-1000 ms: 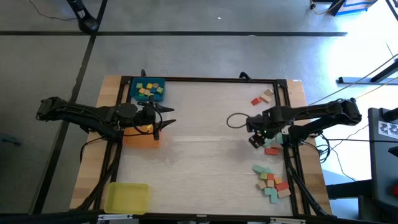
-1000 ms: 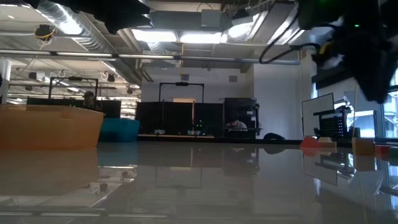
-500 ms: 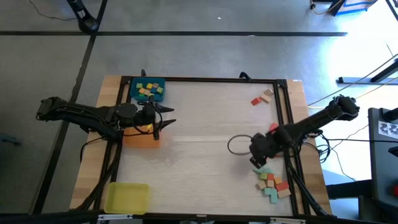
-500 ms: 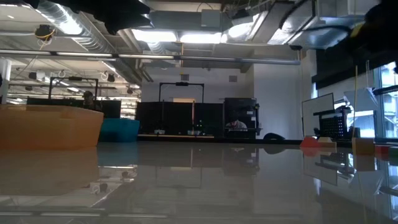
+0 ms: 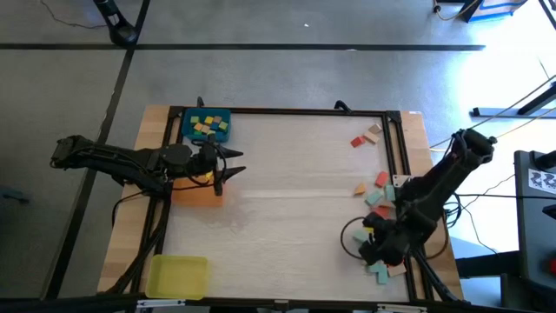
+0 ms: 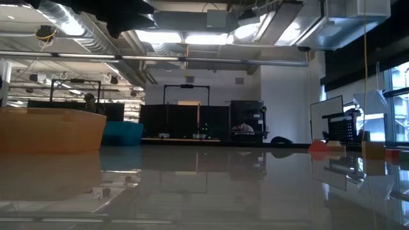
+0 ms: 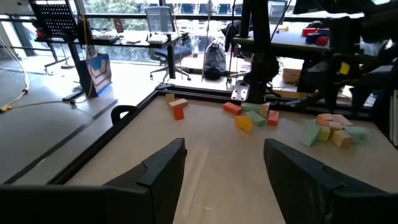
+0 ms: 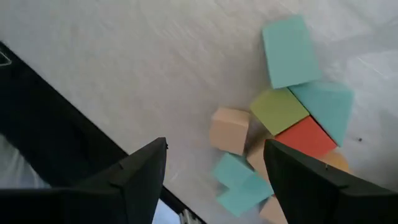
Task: Sort blocks by size
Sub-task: Put the light green cube block into the blue bin
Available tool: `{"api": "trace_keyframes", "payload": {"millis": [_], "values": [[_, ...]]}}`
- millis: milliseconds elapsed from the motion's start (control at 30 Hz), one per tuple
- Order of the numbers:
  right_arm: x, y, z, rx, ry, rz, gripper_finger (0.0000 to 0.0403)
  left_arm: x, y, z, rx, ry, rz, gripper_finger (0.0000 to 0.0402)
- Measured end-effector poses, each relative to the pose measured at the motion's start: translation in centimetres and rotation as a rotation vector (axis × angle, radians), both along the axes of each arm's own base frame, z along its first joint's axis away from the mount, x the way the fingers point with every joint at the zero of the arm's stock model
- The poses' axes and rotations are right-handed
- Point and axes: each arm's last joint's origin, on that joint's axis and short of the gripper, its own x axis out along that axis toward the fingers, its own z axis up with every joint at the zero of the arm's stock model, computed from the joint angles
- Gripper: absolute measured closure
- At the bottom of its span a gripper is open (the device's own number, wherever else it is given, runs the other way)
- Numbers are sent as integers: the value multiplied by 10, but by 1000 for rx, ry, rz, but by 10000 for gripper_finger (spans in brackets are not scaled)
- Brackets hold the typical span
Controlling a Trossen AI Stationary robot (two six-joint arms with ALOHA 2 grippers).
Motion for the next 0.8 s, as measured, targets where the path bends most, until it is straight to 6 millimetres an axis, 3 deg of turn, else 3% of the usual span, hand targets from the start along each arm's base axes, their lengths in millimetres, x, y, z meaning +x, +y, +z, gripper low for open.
{"api": "trace_keyframes", "payload": {"millis": [367,533,633,800], "values": [[6,14,-39,-112,100,95,134,1,0,0,-32,-11,5,196],[14,19,-49,-73,24,131,134,1,0,-1,-32,-3,5,196],[23,13,-53,-92,-32,155,134,1,0,-1,-32,-5,5,196],[51,-14,-54,-222,-150,192,134,1,0,-1,-32,-3,5,196]]}}
